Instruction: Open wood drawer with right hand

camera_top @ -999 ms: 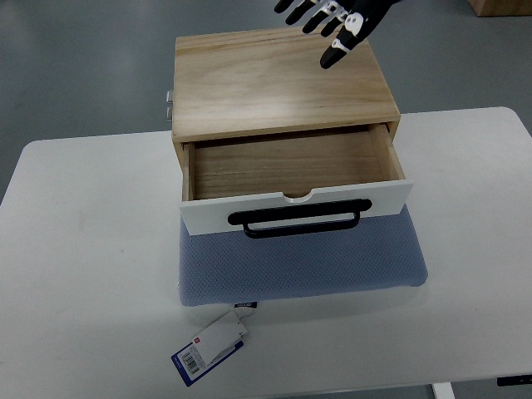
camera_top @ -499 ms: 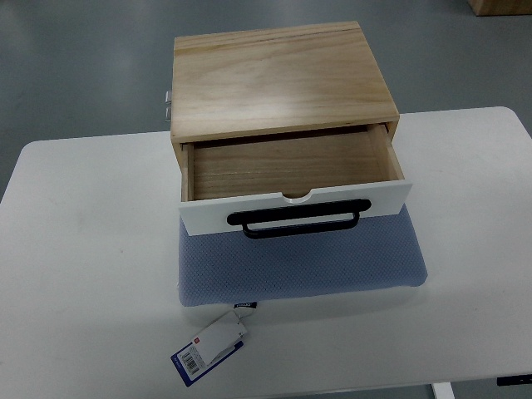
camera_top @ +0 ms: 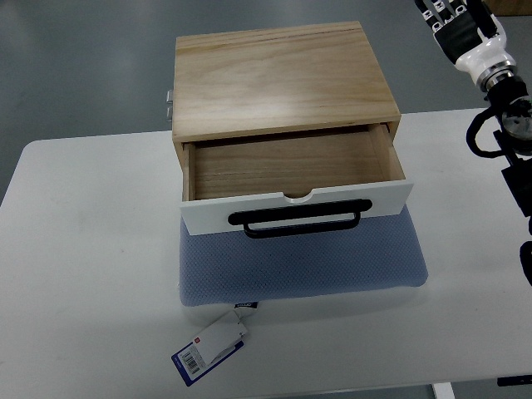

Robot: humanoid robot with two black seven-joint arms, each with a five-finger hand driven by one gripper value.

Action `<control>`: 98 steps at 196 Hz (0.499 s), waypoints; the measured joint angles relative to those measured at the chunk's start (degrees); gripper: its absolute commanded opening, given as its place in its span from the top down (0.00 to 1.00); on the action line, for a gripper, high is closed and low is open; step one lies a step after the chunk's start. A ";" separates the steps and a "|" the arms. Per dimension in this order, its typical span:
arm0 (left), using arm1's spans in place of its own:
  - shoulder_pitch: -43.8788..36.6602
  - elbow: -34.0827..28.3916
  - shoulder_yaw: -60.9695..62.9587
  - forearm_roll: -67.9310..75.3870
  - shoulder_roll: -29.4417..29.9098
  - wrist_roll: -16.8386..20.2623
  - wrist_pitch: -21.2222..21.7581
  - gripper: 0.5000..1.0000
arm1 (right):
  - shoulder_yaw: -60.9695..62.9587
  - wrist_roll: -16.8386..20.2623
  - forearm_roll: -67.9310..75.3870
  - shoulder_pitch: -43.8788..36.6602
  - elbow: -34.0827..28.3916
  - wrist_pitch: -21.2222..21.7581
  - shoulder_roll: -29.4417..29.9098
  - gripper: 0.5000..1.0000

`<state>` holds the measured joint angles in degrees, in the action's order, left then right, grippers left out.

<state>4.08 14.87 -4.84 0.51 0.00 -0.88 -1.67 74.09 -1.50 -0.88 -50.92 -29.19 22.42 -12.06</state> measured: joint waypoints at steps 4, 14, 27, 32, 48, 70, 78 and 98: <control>-0.01 0.00 0.00 0.00 0.00 0.00 0.00 0.00 | 0.18 0.00 0.00 0.48 0.08 0.34 0.34 0.11; -0.03 0.01 0.00 0.00 0.00 0.00 0.00 0.00 | 0.47 0.00 0.00 1.51 0.19 1.17 1.04 0.11; -0.03 0.01 0.00 -0.01 0.00 0.00 0.01 0.00 | 0.58 0.00 0.00 2.52 0.25 2.10 1.58 0.11; -0.04 0.01 0.00 -0.01 0.00 0.00 0.01 0.00 | 0.60 0.01 -0.01 2.85 0.26 2.40 1.70 0.11; -0.04 0.04 0.00 -0.01 0.00 0.00 0.01 0.00 | 0.61 0.06 -0.08 3.66 0.27 2.90 1.83 0.11; -0.04 0.07 0.00 -0.01 0.00 0.00 0.01 0.00 | 0.57 0.09 -0.23 4.18 0.36 3.07 1.86 0.11; -0.04 0.07 0.00 -0.01 0.00 0.00 0.01 0.00 | 0.55 0.09 -0.25 4.31 0.41 3.13 1.86 0.11; -0.04 0.08 0.00 0.00 0.00 0.00 0.01 0.00 | 0.53 0.09 -0.27 4.47 0.48 3.22 1.89 0.11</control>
<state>4.04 14.95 -4.83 0.50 0.00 -0.88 -1.66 74.62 -1.41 -1.14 -46.45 -28.71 25.64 -10.17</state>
